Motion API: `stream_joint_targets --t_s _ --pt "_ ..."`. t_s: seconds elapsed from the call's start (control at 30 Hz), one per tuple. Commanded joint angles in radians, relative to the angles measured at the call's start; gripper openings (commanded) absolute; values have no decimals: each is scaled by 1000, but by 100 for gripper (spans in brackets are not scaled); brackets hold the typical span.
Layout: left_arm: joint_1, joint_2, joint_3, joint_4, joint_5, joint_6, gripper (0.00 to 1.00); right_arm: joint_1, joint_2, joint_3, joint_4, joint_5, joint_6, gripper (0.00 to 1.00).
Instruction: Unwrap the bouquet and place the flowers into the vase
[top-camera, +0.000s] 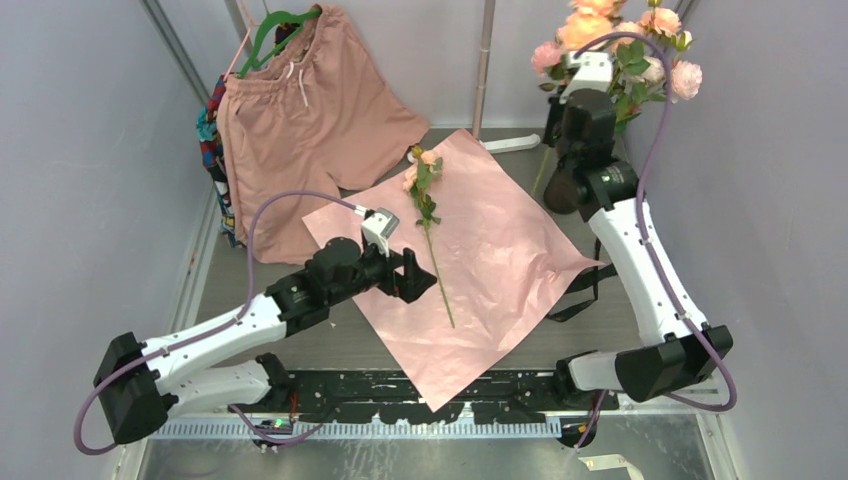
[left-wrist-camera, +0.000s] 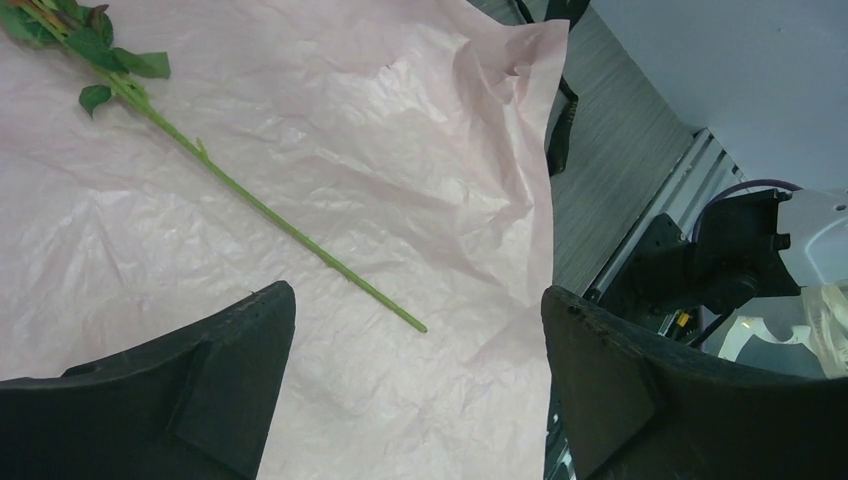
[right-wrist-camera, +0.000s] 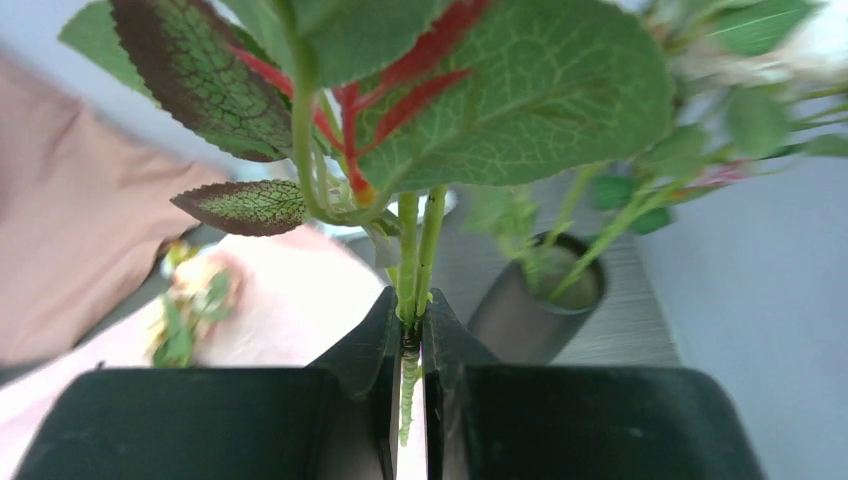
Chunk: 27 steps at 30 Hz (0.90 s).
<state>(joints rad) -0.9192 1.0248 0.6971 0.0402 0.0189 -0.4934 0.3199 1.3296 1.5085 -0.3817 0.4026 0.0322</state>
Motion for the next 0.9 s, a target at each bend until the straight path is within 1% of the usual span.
stream_joint_targets --t_s 0.0,0.1,0.17,0.27,0.5,0.57,0.87 --pt "0 13 25 50 -5 9 93 -115 8 96 115 12 9 1" --pt "0 21 24 49 -11 14 93 -169 27 132 133 -7 7 1" --pt "0 26 24 50 -37 13 94 -195 52 165 130 -19 5 1" --pt "0 29 28 49 -41 15 94 -223 100 217 126 -18 -9 1" --pt "0 26 35 27 -57 32 94 -265 181 330 117 -7 -26 1" --pt "0 26 33 24 -60 33 94 -277 194 357 109 -5 -57 1" --pt "1 49 48 27 -54 41 95 -306 220 412 97 -29 -61 1"
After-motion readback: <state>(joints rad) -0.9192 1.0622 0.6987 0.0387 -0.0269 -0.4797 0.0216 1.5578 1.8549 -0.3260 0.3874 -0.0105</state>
